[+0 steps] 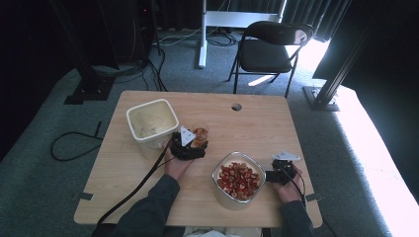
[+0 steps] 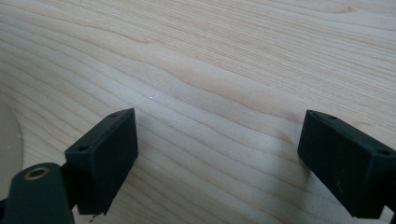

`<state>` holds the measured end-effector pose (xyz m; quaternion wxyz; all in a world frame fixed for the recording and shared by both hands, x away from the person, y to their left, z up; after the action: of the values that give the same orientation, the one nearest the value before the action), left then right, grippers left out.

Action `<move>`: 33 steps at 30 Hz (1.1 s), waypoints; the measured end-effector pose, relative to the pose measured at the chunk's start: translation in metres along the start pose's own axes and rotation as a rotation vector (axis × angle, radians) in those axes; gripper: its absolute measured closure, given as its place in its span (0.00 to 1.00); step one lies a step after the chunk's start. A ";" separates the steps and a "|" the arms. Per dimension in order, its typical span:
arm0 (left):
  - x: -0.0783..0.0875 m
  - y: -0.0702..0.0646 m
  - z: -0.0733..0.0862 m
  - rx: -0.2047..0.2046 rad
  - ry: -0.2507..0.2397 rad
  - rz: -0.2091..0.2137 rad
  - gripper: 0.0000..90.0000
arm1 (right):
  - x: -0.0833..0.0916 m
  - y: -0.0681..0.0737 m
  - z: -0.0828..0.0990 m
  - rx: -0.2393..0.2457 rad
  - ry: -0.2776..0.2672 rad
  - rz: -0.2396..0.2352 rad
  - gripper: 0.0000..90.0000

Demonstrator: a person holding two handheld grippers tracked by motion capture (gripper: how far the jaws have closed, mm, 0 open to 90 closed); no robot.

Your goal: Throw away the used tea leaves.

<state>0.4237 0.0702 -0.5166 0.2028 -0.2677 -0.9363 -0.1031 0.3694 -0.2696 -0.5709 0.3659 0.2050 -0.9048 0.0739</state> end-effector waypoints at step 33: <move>-0.034 0.017 0.003 0.073 -0.075 0.104 0.27 | 0.000 0.000 0.000 -0.001 0.000 0.000 0.13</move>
<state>0.4581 0.0696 -0.5330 0.1822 -0.3120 -0.9312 -0.0478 0.3694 -0.2695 -0.5709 0.3659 0.2048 -0.9049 0.0732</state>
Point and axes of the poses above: each handheld gripper's, and its own axes: x roughly backward along the jaws, z roughly out of its underside, y roughly to its left, the point moved 3 cm from there along -x, roughly forward along the jaws, and after that the axes turned 1 degree about -z, right-handed, at the moved point
